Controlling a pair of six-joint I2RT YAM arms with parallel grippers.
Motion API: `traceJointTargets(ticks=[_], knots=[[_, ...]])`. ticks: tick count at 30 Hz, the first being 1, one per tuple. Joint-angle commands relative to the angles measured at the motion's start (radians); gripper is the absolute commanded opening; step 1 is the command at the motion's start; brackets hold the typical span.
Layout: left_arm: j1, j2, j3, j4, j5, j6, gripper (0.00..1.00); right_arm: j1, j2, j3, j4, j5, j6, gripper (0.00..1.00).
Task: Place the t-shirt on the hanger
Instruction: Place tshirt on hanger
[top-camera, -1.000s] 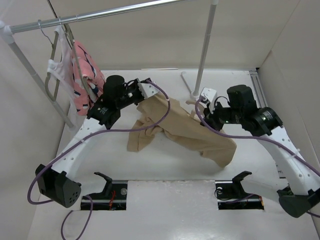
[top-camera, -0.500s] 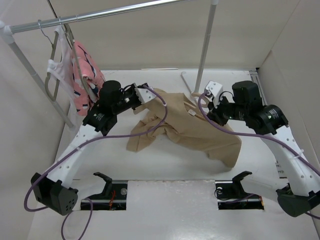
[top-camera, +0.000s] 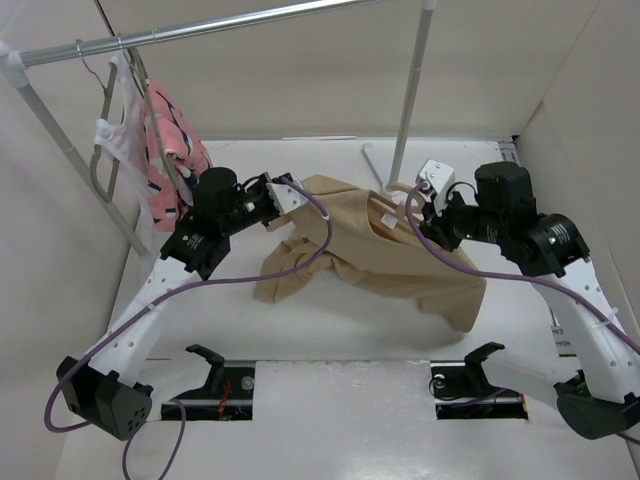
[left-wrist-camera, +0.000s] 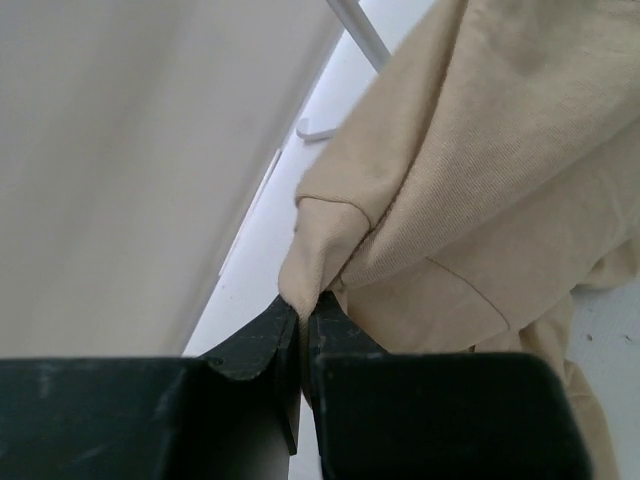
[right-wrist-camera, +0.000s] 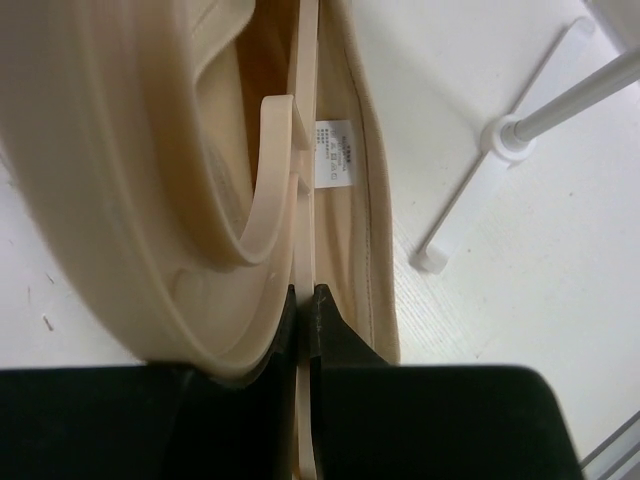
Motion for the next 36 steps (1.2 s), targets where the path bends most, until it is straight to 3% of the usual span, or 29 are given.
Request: traceJointTargets(ticks=[1, 5, 6, 7, 11, 14, 20, 25, 31, 36], knots=[[0.007, -0.012, -0.015, 0.015, 0.032, 0.001, 0.00, -0.010, -0.045, 0.065, 0.056, -0.022, -0.002, 0.00], [0.007, -0.002, -0.026, 0.015, 0.005, -0.011, 0.04, -0.010, -0.045, 0.065, 0.065, -0.051, -0.002, 0.00], [0.007, -0.001, -0.026, 0.015, -0.007, -0.012, 0.17, -0.010, -0.045, 0.065, 0.074, -0.062, -0.002, 0.00], [0.007, -0.001, -0.026, 0.015, -0.021, -0.028, 0.48, -0.010, -0.045, 0.076, 0.074, -0.062, -0.002, 0.00], [0.007, -0.003, -0.035, 0.034, -0.049, -0.038, 0.72, -0.010, -0.031, 0.133, 0.064, -0.062, -0.002, 0.00], [0.007, -0.024, -0.035, 0.048, -0.041, -0.047, 0.74, -0.010, 0.021, 0.191, 0.021, -0.062, 0.009, 0.00], [-0.003, -0.066, -0.037, 0.022, 0.155, 0.079, 0.79, 0.067, 0.081, 0.225, -0.021, -0.062, 0.009, 0.00], [-0.012, -0.037, -0.026, -0.027, 0.192, 0.079, 0.81, 0.104, 0.099, 0.234, -0.001, -0.043, 0.020, 0.00], [-0.012, 0.040, 0.000, -0.100, 0.039, -0.034, 0.79, 0.113, 0.108, 0.245, 0.008, -0.025, 0.029, 0.00], [-0.012, 0.020, -0.095, -0.009, -0.089, -0.299, 0.79, 0.113, 0.108, 0.254, 0.008, -0.037, 0.038, 0.00]])
